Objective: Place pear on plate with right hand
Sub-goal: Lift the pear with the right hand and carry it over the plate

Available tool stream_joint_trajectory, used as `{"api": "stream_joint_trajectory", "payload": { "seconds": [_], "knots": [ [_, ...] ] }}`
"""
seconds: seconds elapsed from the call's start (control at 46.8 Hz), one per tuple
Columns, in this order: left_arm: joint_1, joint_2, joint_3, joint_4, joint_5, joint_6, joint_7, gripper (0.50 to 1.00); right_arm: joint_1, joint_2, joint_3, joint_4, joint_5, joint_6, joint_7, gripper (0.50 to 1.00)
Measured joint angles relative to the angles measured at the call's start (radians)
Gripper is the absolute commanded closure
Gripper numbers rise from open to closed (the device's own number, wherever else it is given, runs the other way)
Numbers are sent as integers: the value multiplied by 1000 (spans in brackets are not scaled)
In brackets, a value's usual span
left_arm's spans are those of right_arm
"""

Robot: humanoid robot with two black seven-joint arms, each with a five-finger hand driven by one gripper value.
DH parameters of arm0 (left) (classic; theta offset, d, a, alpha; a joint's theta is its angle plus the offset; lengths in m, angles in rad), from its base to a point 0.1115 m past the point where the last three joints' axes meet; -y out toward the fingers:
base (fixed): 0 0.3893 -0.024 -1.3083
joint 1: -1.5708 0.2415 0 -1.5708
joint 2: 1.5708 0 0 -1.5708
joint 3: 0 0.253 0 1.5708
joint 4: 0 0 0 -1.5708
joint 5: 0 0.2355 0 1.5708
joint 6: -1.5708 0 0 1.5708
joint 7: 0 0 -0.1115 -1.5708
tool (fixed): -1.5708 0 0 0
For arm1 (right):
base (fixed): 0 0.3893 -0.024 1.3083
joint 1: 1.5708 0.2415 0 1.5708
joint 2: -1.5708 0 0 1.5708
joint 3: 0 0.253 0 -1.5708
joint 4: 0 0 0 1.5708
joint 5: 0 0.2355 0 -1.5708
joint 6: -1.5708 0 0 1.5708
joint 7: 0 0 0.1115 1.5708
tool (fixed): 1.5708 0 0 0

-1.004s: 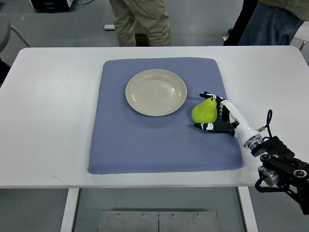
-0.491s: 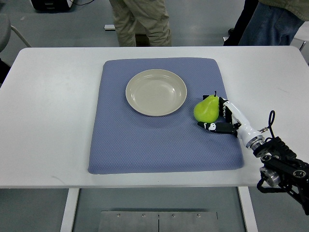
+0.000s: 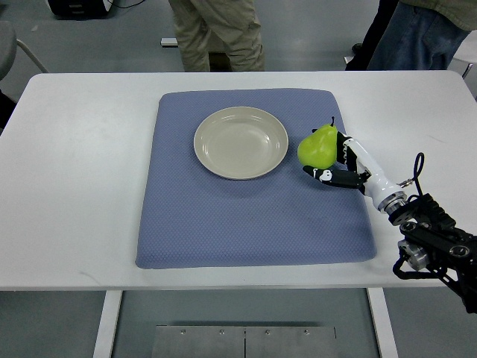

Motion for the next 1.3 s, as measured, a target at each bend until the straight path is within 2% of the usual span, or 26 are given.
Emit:
{"api": "stream_joint_trajectory", "payload": {
  "seconds": [0.598, 1.09, 1.303],
  "knots": [
    [0, 0, 0, 0, 0, 0, 0, 500, 171, 28, 24, 2, 8, 1, 1, 1000],
    [0, 0, 0, 0, 0, 0, 0, 500, 275, 180, 6, -12, 50, -3, 1, 1000],
    [0, 0, 0, 0, 0, 0, 0, 500, 299, 257, -65, -67, 50, -4, -24, 1000]
  ]
}}
